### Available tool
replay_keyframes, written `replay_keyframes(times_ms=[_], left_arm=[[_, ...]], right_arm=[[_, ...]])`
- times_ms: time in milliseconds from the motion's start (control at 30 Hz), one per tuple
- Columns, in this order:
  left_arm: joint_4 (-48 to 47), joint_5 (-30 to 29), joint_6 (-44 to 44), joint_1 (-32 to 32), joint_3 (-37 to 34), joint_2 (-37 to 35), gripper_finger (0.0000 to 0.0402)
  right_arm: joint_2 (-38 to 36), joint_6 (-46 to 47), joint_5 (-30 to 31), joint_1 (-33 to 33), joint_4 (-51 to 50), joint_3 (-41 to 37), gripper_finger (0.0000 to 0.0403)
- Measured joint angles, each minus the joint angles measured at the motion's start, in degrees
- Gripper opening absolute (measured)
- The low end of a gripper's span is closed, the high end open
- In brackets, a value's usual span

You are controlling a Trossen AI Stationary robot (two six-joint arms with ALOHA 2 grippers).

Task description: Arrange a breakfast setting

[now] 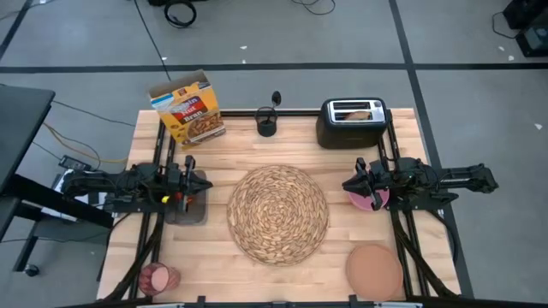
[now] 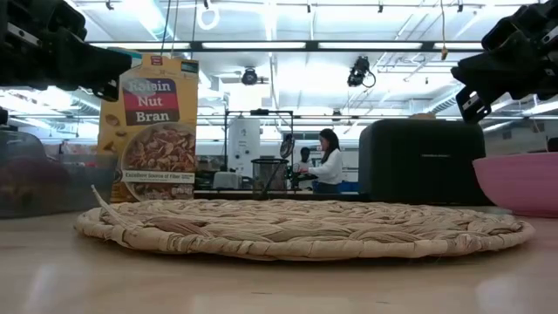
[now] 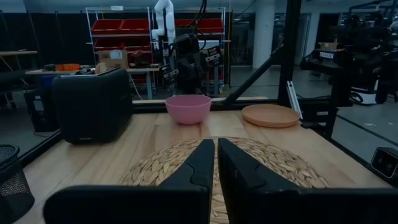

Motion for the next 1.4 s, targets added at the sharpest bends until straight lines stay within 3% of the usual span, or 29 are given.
replay_keyframes(times_ms=[1000,1200,1400], left_arm=[[0.32,0.0,-0.27,0.0,0.0,0.01,0.003],[9.78,-0.65,-26.99,0.01,0.01,0.01,0.003],[21.71,-5.19,-41.42,-0.23,0.03,2.49,0.0029]], right_arm=[[-0.02,0.0,-0.01,0.0,0.0,0.02,0.0059],[-0.02,0.0,-0.02,0.0,0.0,0.01,0.0059],[0.0,0.0,-0.02,0.02,0.0,0.02,0.0059]])
